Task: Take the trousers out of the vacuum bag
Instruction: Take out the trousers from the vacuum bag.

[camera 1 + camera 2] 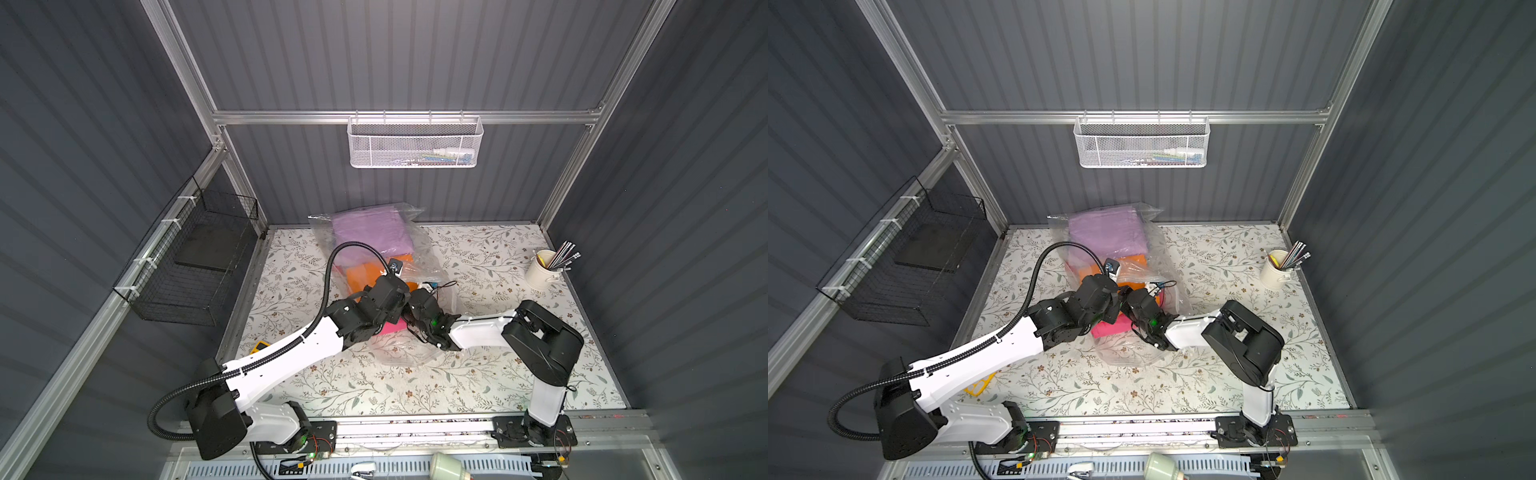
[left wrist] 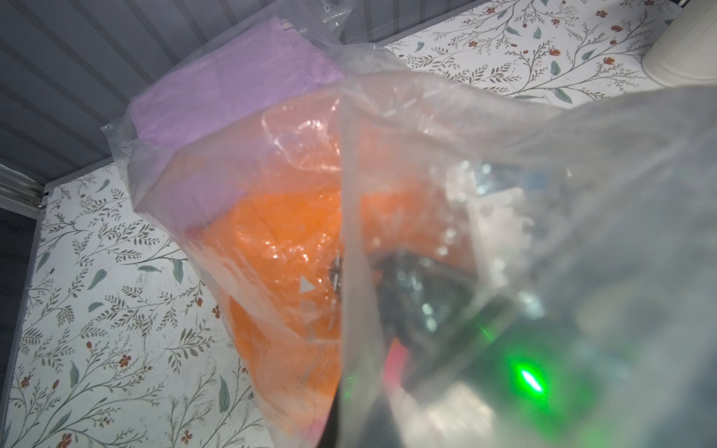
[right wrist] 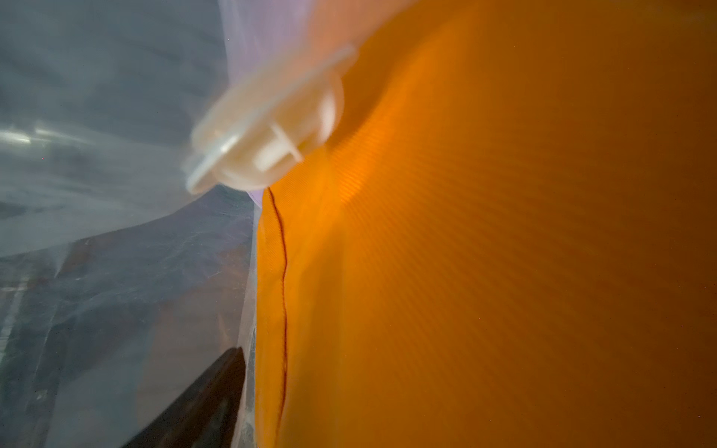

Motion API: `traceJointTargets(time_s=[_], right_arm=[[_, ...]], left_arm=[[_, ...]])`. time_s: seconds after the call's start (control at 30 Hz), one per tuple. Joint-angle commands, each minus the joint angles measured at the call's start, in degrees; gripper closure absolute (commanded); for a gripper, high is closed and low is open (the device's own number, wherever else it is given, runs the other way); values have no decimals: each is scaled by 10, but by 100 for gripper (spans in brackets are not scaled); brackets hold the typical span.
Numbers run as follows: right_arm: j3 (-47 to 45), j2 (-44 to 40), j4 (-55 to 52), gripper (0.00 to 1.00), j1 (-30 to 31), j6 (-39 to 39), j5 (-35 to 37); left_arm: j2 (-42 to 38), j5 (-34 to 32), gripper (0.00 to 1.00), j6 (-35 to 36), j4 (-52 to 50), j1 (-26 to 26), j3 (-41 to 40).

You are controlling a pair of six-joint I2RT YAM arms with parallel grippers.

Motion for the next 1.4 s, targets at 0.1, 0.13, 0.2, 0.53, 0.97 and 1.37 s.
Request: traceJointTargets(time_s=[0.1, 0.13, 0.2, 0.53, 0.97, 1.37], right_arm=[[9, -33, 1, 15, -11, -40, 20], [5, -27, 1, 14, -11, -31, 21], [-6, -7, 13, 12, -11, -13, 19], [10, 52, -15, 12, -12, 33, 12], [65, 54, -19, 63, -28, -15, 1], [65, 80, 10, 78, -37, -14, -13]], left_arm=[[-25, -11, 100, -13, 6, -1, 3], [-25, -12, 100, -13, 6, -2, 2], [-24, -11, 100, -14, 6, -2, 3], [-23, -12, 100, -16, 3, -1, 5], [-23, -20, 100, -22, -8, -2, -2], [-22, -24, 100, -25, -13, -1, -3]])
